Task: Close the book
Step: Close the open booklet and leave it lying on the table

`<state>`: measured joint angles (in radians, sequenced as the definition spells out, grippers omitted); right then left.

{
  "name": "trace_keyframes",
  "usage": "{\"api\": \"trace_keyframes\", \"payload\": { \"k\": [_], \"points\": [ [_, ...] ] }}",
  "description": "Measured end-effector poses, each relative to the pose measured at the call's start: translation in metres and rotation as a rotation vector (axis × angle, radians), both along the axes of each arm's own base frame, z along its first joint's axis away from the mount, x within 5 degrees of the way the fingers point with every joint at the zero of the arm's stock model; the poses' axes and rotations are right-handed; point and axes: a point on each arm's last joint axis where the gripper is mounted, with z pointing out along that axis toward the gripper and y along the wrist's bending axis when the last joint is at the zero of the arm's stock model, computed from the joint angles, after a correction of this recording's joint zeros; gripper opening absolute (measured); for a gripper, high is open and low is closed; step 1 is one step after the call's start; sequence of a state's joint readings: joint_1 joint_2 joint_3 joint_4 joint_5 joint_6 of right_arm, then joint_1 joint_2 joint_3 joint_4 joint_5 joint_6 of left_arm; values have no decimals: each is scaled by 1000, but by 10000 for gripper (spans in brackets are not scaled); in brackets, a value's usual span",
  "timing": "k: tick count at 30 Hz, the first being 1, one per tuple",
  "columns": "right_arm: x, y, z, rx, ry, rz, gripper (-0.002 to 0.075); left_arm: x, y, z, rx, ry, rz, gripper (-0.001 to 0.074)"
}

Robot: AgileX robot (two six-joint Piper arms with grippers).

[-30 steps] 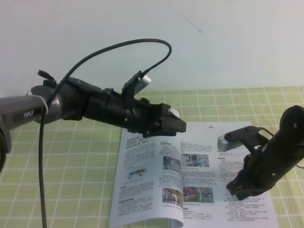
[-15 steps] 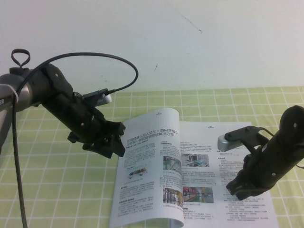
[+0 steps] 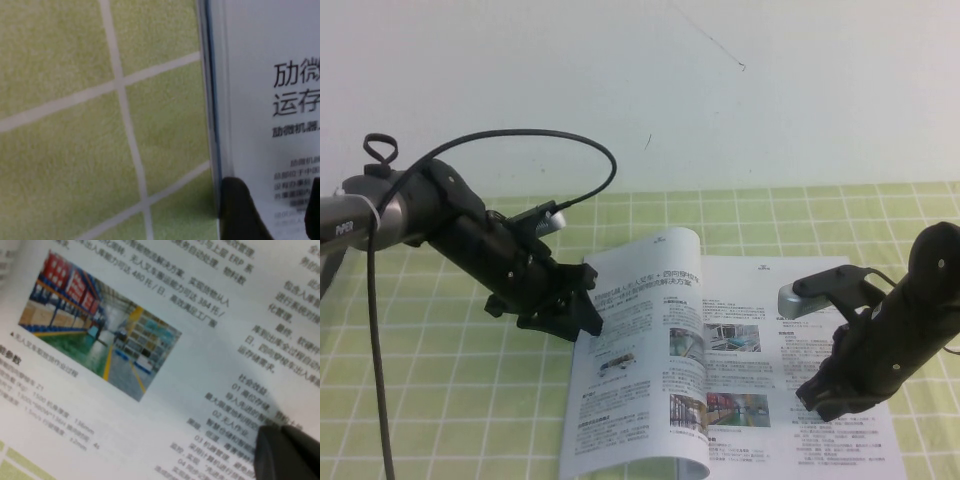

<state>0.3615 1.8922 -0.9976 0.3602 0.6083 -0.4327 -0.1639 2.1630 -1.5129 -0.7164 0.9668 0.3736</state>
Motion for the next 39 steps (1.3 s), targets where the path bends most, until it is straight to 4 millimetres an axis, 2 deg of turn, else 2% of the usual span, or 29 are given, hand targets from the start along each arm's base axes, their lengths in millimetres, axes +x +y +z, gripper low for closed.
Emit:
{"api": "trace_keyframes", "payload": {
  "k": [5,10,15,18,26,32,34,36,39],
  "points": [
    [0,0,0,0,0,0,-3,-2,-14,-4,-31,4,-22,288],
    [0,0,0,0,0,0,-3,-5,-42,-5,-91,-37,-64,288],
    [0,0,0,0,0,0,-3,-7,-75,-4,-263,-97,-81,288],
    [0,0,0,0,0,0,-3,-6,-89,4,-382,-137,-63,288],
    [0,0,0,-2,-1,3,-3,-3,-98,21,-537,-185,-69,288],
    [1,-2,3,-11,-16,13,-3,3,-104,51,-616,-222,-151,288],
    [0,-5,8,-26,-33,22,-3,5,-106,66,-633,-245,-178,288],
    [-2,-13,18,-51,-54,24,-3,5,-106,87,-648,-279,-211,279],
    [-4,-26,49,-75,-140,8,-3,2,-103,121,-678,-340,-269,195]
  ]
}}
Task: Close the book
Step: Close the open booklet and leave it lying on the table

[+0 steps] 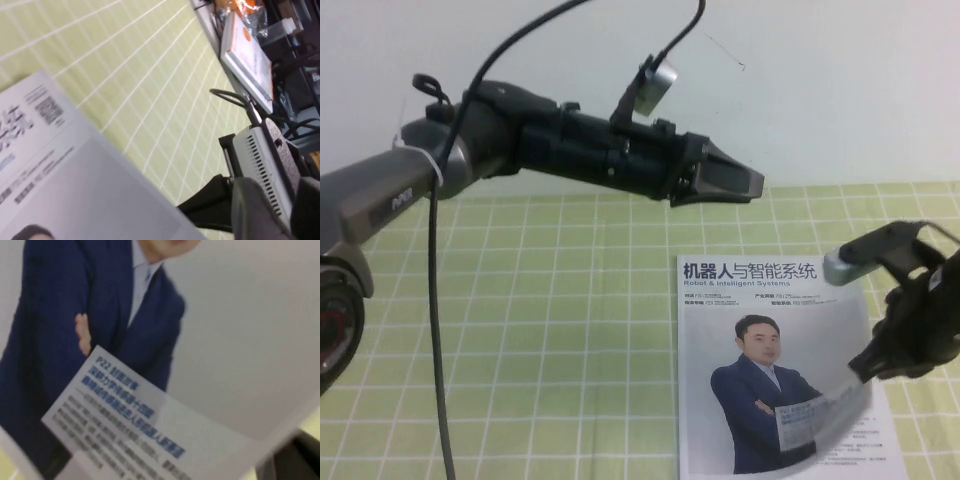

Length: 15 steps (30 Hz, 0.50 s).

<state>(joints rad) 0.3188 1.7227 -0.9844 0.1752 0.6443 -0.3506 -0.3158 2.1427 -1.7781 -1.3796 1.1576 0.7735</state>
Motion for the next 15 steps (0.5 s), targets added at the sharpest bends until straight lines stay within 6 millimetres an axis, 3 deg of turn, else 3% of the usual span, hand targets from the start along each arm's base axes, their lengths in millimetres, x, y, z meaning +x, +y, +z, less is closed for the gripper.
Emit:
{"api": "trace_keyframes", "payload": {
  "k": [3,5,11,15],
  "points": [
    [-8,-14,40,-7,-98,-7,-3,-5,5,37,-21,-98,-18,69],
    [-14,-19,64,-6,-152,-5,-3,-10,11,59,-14,-155,-15,29],
    [-44,-28,128,38,-318,31,-3,-43,31,119,132,-339,-3,4],
    [-69,-34,154,45,-391,91,-3,-69,50,150,313,-436,57,1]
  ]
}}
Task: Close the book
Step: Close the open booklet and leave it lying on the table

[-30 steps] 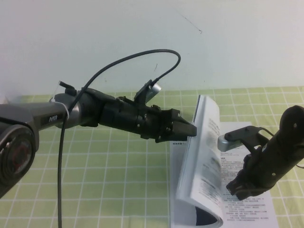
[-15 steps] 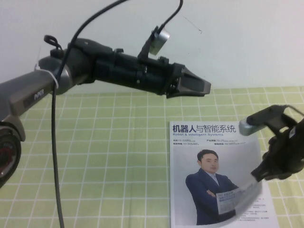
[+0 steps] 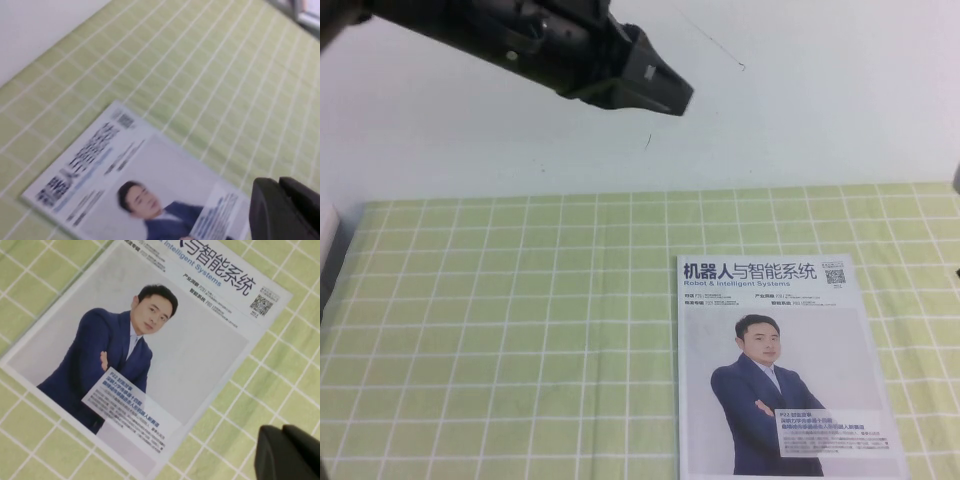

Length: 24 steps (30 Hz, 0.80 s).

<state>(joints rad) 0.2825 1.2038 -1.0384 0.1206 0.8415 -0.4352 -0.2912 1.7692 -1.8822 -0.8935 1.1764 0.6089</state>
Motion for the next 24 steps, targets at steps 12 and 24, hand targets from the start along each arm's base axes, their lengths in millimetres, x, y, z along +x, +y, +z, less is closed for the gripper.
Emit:
{"api": "trace_keyframes", "payload": {
  "k": [12,24],
  "points": [
    [-85,-14,58,117,-197,106,-3,-79,56,64,282,-156,272,1],
    [-163,-36,82,209,-513,106,-3,-186,101,21,269,-207,471,1]
  ]
}}
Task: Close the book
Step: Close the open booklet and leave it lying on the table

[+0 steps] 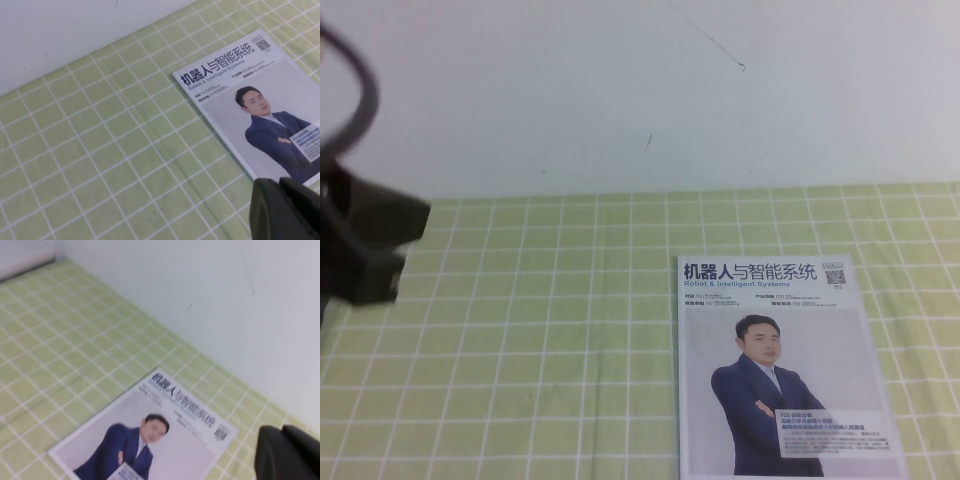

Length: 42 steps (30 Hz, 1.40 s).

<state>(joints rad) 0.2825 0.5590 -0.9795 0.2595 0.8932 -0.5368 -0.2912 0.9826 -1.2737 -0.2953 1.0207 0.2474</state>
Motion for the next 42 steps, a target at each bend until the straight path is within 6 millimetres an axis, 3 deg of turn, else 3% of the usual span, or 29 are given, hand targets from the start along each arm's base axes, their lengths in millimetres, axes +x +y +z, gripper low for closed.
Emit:
{"api": "trace_keyframes", "payload": {
  "k": [4,9,12,18,30,37,42],
  "points": [
    [-25,-9,-15,56,-131,-22,-3,-30,11,-47,-42,-52,50,1],
    [-36,-13,-55,89,-173,-41,-3,-53,22,-95,-86,-138,104,0],
    [-30,-13,-80,97,-171,-61,-3,-56,26,-125,-104,-186,144,-1],
    [-7,-10,-137,99,-130,-114,-3,-48,30,-159,-131,-276,215,-1],
    [-5,-11,-244,17,119,-145,-3,-59,29,-223,-64,-120,182,-2],
    [-2,-13,-246,38,68,-170,-3,-73,29,-253,-6,-6,118,-2],
    [-2,-13,-246,40,68,-170,-3,-83,39,-259,-8,-108,166,-2]
  ]
}}
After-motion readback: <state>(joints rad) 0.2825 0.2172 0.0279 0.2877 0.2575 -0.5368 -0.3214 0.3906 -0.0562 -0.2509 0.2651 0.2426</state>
